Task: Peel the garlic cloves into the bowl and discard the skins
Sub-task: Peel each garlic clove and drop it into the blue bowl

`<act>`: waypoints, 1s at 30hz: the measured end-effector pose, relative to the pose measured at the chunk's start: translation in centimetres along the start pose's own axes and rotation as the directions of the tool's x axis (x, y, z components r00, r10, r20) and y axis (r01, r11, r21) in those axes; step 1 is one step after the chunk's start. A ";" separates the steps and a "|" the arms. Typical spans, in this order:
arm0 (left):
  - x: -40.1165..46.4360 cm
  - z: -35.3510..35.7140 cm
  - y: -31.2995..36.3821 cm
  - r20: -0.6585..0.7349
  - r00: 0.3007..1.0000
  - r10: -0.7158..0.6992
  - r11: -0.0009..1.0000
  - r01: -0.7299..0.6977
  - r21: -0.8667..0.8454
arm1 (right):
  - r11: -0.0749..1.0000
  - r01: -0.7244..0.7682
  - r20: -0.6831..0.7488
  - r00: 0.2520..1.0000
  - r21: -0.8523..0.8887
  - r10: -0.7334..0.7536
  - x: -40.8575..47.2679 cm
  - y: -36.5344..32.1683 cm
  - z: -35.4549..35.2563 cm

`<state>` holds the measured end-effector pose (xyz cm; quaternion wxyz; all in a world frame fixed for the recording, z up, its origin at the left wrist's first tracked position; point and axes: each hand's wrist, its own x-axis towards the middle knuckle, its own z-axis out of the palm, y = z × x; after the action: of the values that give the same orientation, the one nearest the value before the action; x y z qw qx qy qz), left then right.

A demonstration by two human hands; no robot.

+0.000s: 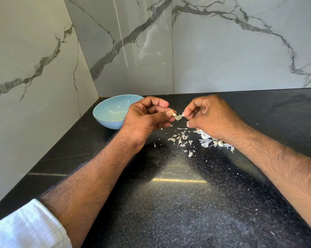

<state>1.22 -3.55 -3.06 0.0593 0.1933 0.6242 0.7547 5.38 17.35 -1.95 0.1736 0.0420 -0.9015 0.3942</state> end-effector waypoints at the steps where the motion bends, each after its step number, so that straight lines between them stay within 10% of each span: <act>1: 0.0 0.0 0.0 -0.007 1.000 0.003 1.000 -0.003 0.004 | 1.000 0.015 0.038 0.999 0.021 -0.016 0.0 -0.1 0.1; 30: 0.0 0.0 -0.7 0.035 0.999 0.011 0.995 -0.015 0.099 | 0.950 0.308 -0.068 0.948 -0.048 -0.310 -0.8 -0.6 0.9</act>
<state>1.12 -3.46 -3.70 0.0552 0.2129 0.6587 0.7196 5.97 16.25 -2.41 0.2675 0.1646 -0.8838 0.3468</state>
